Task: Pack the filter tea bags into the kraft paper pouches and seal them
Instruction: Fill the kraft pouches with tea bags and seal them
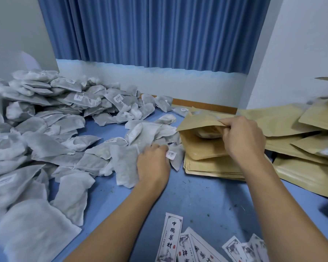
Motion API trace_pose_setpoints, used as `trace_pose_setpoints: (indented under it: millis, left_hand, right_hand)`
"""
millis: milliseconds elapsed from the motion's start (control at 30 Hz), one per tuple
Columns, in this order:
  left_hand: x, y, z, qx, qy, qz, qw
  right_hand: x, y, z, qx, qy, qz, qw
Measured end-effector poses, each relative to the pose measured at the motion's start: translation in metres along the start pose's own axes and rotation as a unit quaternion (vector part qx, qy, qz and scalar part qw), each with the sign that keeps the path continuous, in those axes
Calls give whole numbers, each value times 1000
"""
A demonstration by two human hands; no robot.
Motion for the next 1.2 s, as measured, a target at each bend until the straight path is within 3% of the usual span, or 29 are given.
trace_pose_setpoints:
  millis: [67, 133, 200, 267, 333, 400, 467, 533, 567, 600, 633, 667, 733, 767, 833, 900, 967, 1033, 1067, 1100, 1200]
  left_hand:
    - [8, 7, -19, 108, 110, 7, 988]
    - [23, 21, -40, 229, 187, 117, 948]
    - [46, 38, -46, 255, 177, 237, 921]
    - [74, 37, -34, 173, 100, 266, 943]
    - [100, 17, -9, 14, 17, 184, 983]
    - [116, -14, 11, -106, 59, 93, 988]
    - [130, -43, 25, -207, 217, 3, 954]
    - [134, -59, 35, -283, 409, -120, 859]
    - [138, -60, 35, -281, 481, -165, 813]
    - [140, -64, 36, -254, 505, -175, 806]
    - [143, -65, 33, -236, 468, -158, 836]
    - [149, -61, 29, -234, 382, -89, 890]
    - [149, -42, 20, -191, 216, 29, 957]
    - [145, -25, 9, -148, 194, 63, 968]
    - [141, 18, -18, -41, 253, 164, 953]
    - [128, 64, -29, -8, 331, 158, 930]
    - [106, 86, -19, -73, 458, -45, 885]
    - [92, 98, -1, -173, 531, -252, 790]
    - [90, 100, 3, -213, 563, -318, 732]
    - [92, 99, 2, -236, 619, -342, 667]
    - [108, 77, -8, -287, 795, -250, 472]
  right_hand:
    - [0, 0, 0, 3, 1, 0, 1000]
    - [0, -1, 0, 8, -6, 5, 1000]
    - [-1, -2, 0, 10, -11, 1, 1000]
    - [-4, -2, 0, 1, -20, -17, 1000]
    - [-11, 1, 0, -19, -50, -42, 998]
    - [-19, 7, -3, -40, -67, -82, 994]
    - [-20, 10, -8, -31, -70, -103, 992]
    - [-16, 12, -13, -17, -81, -100, 992]
    - [-13, 14, -16, -15, -74, -96, 992]
    - [-8, 14, -17, -12, -63, -89, 994]
    - [-3, 16, -20, -3, -54, -79, 995]
    - [2, 17, -24, 14, -52, -71, 996]
    - [9, 22, -32, 47, -58, -68, 995]
    - [11, 24, -34, 55, -63, -66, 994]
    - [13, 28, -38, 65, -76, -62, 993]
    - [11, 32, -42, 81, -93, -66, 990]
    - [11, 35, -48, 105, -116, -62, 986]
    - [11, 38, -55, 120, -141, -56, 981]
    - [10, 40, -59, 124, -151, -60, 979]
    - [8, 45, -62, 129, -160, -67, 976]
    - [7, 67, -64, 102, -169, -133, 971]
Point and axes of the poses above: each hand's wrist, its own y-axis away from the middle knuckle, its own z-axis out of the palm, x = y × z, the point moved 5 cm from there along -y, towards the middle knuckle, and after that the axes turned 2 degrees about -z, right-handed, at the moved point
